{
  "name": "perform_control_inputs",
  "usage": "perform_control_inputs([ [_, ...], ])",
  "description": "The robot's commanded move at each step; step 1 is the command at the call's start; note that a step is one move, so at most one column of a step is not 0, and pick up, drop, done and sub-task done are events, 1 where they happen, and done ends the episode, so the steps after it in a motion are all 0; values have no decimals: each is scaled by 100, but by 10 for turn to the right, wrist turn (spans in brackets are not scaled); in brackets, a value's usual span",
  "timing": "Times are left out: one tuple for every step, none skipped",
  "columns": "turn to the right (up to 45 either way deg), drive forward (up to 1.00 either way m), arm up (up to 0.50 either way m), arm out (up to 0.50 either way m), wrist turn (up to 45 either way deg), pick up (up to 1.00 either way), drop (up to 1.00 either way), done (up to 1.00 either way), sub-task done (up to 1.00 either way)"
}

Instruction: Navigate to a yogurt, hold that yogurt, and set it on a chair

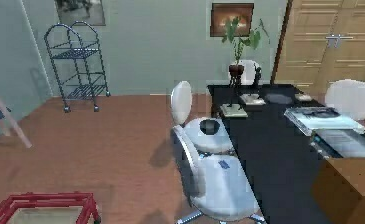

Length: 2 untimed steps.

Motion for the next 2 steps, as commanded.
perform_control_inputs([
  [450,0,0,0,0,0,0,0,0],
  [450,0,0,0,0,0,0,0,0],
])
